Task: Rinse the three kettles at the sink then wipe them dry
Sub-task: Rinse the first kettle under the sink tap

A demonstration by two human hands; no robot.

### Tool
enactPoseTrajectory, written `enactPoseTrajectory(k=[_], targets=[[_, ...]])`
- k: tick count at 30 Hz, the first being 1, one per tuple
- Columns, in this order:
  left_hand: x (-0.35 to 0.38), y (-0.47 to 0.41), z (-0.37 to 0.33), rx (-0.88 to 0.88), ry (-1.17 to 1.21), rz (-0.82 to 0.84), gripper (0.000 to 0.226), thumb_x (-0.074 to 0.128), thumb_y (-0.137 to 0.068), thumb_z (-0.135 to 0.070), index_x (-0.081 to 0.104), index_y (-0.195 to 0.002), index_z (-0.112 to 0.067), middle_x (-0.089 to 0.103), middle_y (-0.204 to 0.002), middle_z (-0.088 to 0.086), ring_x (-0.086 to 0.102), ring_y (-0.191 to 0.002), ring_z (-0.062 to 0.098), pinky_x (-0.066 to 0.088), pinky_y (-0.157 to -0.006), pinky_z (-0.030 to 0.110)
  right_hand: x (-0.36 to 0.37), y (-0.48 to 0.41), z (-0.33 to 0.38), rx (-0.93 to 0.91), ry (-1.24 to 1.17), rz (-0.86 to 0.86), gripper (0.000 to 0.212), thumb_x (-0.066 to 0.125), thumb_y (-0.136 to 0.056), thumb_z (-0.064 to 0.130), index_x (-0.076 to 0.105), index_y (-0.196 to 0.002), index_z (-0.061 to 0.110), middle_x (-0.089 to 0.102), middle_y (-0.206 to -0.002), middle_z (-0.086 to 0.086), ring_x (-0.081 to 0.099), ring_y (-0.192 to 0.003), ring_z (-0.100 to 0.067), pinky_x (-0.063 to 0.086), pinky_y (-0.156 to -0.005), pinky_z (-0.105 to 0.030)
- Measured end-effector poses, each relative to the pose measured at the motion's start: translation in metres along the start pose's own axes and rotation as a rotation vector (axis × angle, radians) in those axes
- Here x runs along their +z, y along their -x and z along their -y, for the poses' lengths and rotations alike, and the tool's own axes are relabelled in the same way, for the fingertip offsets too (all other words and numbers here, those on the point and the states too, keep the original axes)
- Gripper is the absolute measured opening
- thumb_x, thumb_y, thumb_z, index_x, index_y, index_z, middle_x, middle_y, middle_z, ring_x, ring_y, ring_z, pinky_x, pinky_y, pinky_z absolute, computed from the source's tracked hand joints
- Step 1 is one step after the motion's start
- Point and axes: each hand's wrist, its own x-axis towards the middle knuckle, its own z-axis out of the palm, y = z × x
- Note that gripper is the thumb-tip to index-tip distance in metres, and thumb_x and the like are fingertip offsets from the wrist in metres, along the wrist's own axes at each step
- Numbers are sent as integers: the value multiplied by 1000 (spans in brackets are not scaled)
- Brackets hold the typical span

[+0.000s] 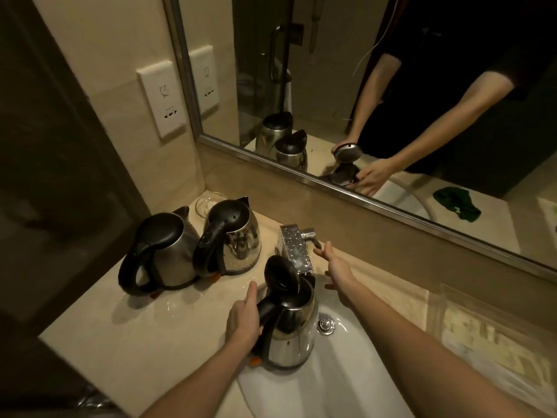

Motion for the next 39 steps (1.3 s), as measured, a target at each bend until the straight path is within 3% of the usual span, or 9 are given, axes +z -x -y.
enactPoseTrajectory(k=[4,7,10,13,15,18,26,32,39], targets=[[7,-7,-2,-3,38,-17,61,36,-99,-63,56,-67,-15,54,-60,5,57,-61,24,42,-55,29,-3,-13,-2,2,-17,21,59,19,-100,58,54,-136,26,43,-146,-6,41,-128,-29,34,-104,-50],[11,-8,-4,-7,55,-12,69,37,-101,-61,72,-91,-2,54,-59,4,56,-59,22,40,-51,28,-5,-19,-5,-12,7,29,59,18,-100,58,56,-134,28,53,-135,-6,45,-128,-36,34,-108,-54],[14,-9,-3,-12,63,0,71,37,-102,-59,68,-108,5,55,-59,4,56,-59,22,39,-48,26,-5,-20,-7,-34,-12,45,58,18,-101,56,54,-135,27,45,-146,-5,38,-135,-33,31,-111,-52],[13,-11,-4,-18,69,10,62,37,-101,-61,73,-97,-10,58,-62,6,58,-61,23,41,-50,27,-6,-20,-8,-45,-24,57,59,18,-101,56,52,-138,25,40,-149,-2,37,-136,-28,32,-106,-47],[14,-13,-6,-13,51,13,61,36,-99,-63,63,-75,-13,57,-63,9,58,-59,24,42,-50,29,-9,-24,-7,-37,-34,46,60,18,-101,56,53,-137,24,40,-150,-3,37,-135,-30,33,-106,-48],[14,-15,-9,-3,54,15,61,37,-100,-61,54,-65,-14,56,-62,10,57,-58,25,42,-51,29,-13,-28,-5,-30,-25,30,61,18,-101,56,54,-136,22,43,-147,-5,41,-131,-30,36,-102,-46],[15,-19,-13,-30,76,7,56,39,-99,-62,51,-71,-15,55,-66,9,60,-66,27,41,-48,27,-15,-31,-9,-19,-42,28,62,17,-100,58,52,-138,23,46,-143,-6,47,-119,-26,38,-101,-46],[15,-21,-14,-13,90,4,57,40,-100,-60,46,-64,-16,52,-61,7,59,-65,27,42,-55,31,-16,-33,-7,-24,-54,31,63,16,-100,58,51,-139,22,42,-149,-1,46,-121,-28,37,-101,-48],[19,-22,-16,-11,102,10,57,39,-100,-60,49,-67,-15,54,-64,9,60,-64,26,42,-51,29,-8,-35,-25,1,-66,59,64,19,-99,58,55,-134,19,50,-142,-10,46,-129,-29,32,-109,-45]])
